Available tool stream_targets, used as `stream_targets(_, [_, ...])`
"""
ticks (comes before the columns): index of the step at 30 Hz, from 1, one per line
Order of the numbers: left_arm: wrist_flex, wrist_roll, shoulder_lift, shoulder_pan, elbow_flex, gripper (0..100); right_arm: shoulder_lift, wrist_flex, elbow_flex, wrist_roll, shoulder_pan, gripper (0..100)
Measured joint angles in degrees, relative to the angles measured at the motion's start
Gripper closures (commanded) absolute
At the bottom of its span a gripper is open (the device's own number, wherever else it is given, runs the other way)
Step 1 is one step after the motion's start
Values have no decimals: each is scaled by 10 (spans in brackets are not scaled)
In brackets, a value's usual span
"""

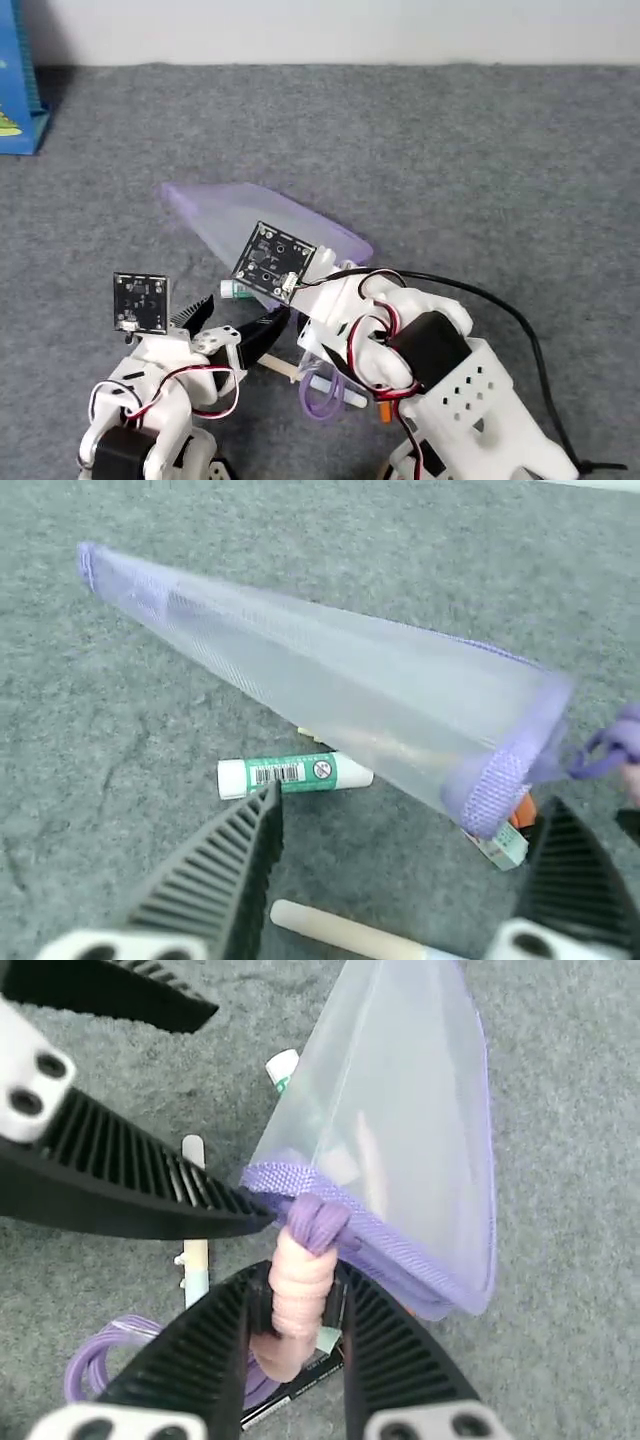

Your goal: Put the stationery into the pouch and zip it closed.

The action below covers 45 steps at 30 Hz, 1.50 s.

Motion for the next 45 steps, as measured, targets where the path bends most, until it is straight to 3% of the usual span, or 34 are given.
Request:
stream_targets(10, [-63,4,0,-6,84,639,0,2,0,0,-23,991])
stream_targets(19, [-67,4,0,-5,85,908,0,9,0,0,-24,991])
stream_targets(24, [-68,4,-2,-4,84,987,1,7,1,-2,-24,991])
stream_targets(41, [-62,0,0,-7,84,985,-76,90,3,0,-23,991])
stream_targets(45, [-57,0,0,-7,84,937,-106,83,42,0,-23,991])
